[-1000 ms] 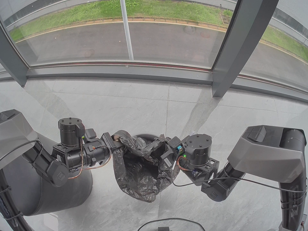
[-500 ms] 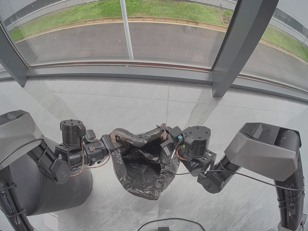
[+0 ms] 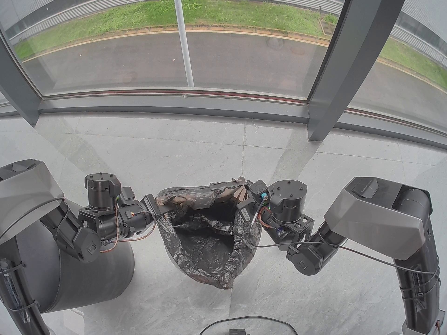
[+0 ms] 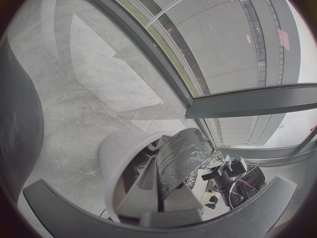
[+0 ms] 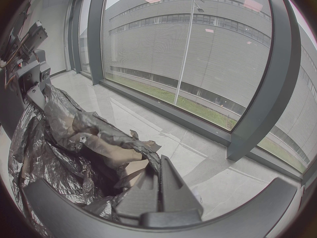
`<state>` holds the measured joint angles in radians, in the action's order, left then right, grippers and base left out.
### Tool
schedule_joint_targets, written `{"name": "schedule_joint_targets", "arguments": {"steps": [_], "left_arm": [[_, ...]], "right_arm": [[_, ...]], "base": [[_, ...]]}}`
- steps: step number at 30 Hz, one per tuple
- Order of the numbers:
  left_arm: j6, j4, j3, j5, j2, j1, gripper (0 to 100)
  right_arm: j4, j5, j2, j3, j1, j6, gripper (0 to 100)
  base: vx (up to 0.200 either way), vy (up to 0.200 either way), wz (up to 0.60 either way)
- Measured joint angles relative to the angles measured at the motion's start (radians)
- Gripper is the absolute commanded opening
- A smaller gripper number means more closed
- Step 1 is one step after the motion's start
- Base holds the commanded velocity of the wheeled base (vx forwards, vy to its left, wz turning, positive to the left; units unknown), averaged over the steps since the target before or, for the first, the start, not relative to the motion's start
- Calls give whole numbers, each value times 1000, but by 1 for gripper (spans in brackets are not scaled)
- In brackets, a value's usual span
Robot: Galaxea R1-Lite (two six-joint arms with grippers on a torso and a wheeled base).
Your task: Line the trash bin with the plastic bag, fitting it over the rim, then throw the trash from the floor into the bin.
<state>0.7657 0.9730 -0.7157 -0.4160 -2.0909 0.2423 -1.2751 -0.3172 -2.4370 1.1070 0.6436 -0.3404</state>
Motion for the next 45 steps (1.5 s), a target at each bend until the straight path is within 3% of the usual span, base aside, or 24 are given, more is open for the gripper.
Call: {"name": "schedule_joint_targets", "arguments": {"steps": [15,40,41,45], "left_arm": [[-51,-3,-41,-1,-39,-31,0],[-51,-43,-98,-1,-44,-44,0],[-51,-44,-99,-1,-43,-44,0],[-51,-47,-99,-2,-38,-44,0]], "right_arm": [[3,0,-35,55,-8,7,0],[4,0,-43,69,-13,5,0],[4,-1,-42,68,-13,5,100],[3,-1,-41,66,-12,4,100]], "base": [[0,0,0],[0,0,0],[0,0,0],[0,0,0]]}}
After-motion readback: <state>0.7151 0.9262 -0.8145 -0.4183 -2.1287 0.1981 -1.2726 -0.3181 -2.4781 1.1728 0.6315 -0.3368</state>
